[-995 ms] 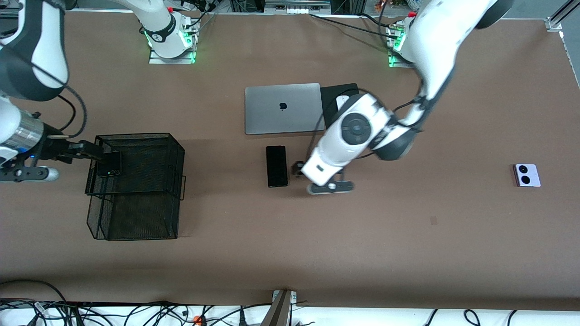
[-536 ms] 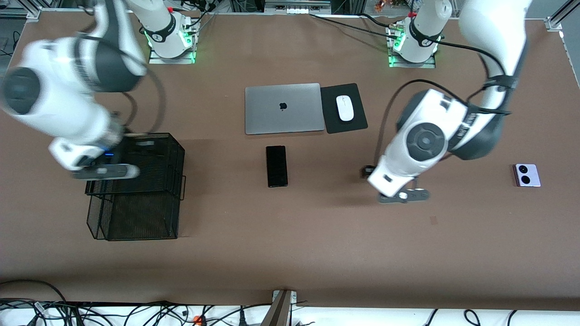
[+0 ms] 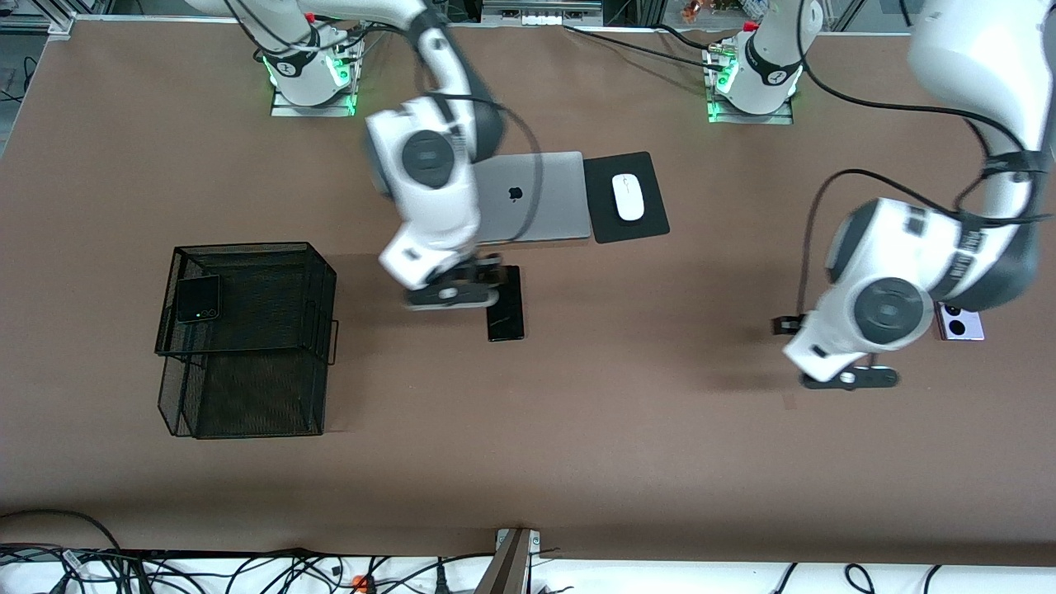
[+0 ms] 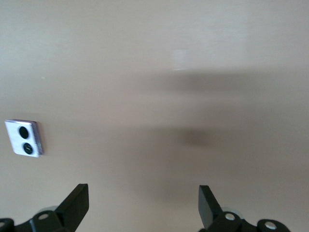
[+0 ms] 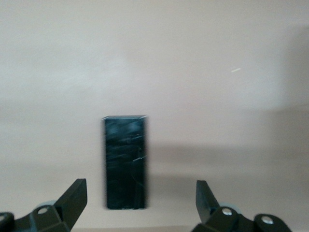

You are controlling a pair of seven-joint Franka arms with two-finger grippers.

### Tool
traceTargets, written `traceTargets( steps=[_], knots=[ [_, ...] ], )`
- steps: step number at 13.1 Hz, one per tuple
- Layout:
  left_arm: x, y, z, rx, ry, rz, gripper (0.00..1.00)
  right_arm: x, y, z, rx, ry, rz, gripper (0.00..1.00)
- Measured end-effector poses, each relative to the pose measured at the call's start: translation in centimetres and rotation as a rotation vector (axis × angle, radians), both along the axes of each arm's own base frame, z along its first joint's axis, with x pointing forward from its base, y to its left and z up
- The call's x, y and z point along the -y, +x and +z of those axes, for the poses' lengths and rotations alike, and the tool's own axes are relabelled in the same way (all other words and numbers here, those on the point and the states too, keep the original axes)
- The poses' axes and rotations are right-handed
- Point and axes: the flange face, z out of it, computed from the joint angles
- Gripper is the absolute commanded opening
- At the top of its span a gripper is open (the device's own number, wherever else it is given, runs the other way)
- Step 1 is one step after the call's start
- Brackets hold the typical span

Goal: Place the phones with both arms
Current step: 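Grasp the bar phone with the right gripper while the left gripper reaches the lavender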

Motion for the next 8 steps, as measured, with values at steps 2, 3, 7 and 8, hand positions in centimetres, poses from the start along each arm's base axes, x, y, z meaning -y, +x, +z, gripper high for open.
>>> traceTargets(
  steps=[2,3,7,8],
  knots=[
    [-6.0,0.4,0.3,0.006,-0.035,-0.036,1.0,-3.2,-1.7,-2.6,-0.02,0.0,0.02,1.0],
    [-9.2,0.5,0.3,0.022,-0.055,-0.06,1.0,-3.7,-1.9,-3.5,-0.018,-0.002,0.028,1.0],
    [-20.6,-1.2,-2.5,0.11,-0.109,-0.089,1.0,-2.7,-1.0,-7.3,0.022,-0.003,0.059,1.0],
    [-22.9,-2.2,-3.7,0.131,-0.12,-0.091,1.0,-2.2,-0.9,-8.5,0.034,-0.001,0.065,1.0]
  ],
)
